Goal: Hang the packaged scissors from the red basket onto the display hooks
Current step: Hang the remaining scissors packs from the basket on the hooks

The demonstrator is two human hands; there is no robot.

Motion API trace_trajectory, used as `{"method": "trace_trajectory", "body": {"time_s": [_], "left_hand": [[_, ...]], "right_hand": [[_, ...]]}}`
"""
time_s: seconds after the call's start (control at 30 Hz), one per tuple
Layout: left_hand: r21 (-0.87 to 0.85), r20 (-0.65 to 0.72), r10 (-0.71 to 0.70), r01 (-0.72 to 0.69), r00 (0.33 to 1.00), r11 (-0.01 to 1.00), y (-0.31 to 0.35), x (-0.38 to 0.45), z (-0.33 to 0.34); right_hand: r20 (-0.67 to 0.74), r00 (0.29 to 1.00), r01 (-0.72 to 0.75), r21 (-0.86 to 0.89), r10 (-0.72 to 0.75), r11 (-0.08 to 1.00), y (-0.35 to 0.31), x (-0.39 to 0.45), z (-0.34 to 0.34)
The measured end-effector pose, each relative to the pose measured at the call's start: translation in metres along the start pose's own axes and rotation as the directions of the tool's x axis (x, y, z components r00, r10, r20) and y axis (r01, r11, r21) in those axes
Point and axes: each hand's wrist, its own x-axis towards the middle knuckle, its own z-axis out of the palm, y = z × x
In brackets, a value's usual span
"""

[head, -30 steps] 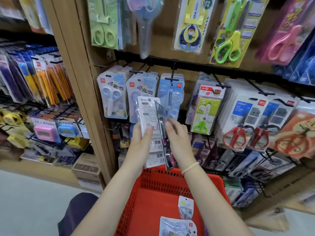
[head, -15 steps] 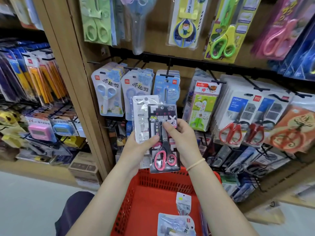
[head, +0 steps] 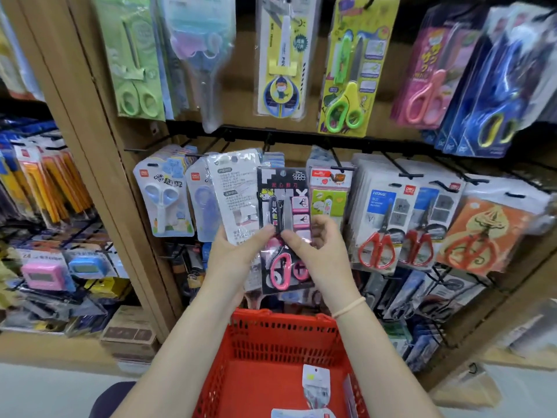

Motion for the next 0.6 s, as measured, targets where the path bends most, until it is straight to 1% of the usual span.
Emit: {"method": "trace_trajectory", "body": {"time_s": [0.07,0.17,0.23,0.3,0.4,0.5,0.6], "left_hand": [[0.000,-0.017,0.067,-0.067,0.998,0.998,0.014,0.003,0.013],[0.006,0.017,0.080,-0.080,0.997,0.997,0.029,0.008,0.028],[0.023,0.011,0.073,-0.074,0.997,0.997,0.038,0.010,0.035],[0.052,0.027,0.097,-0.098,0.995,0.994,0.046,0.011,0.040],[0.066,0.013,0.144,-0.144,0.990,0.987,0.056,0.017,0.040],[0.066,0.062,0.190,-0.194,0.980,0.979,0.068,0.024,0.043],[0.101,0.058,0.238,-0.243,0.970,0.965,0.082,0.029,0.051]], "right_hand": [[0.001,1.000,0.010,-0.039,-0.010,0.999,-0.006,-0.004,-0.009],[0.008,0.998,0.065,-0.008,-0.065,0.998,-0.021,-0.005,-0.024],[-0.027,0.993,0.114,-0.001,-0.114,0.993,-0.032,-0.002,-0.033],[-0.081,0.986,0.151,0.033,-0.148,0.988,-0.040,0.003,-0.043],[-0.158,0.969,0.201,0.068,-0.188,0.977,-0.055,0.013,-0.055],[-0.186,0.947,0.277,0.062,-0.261,0.959,-0.076,0.029,-0.059],[-0.191,0.935,0.310,0.040,-0.298,0.950,-0.097,0.051,-0.060]]}}
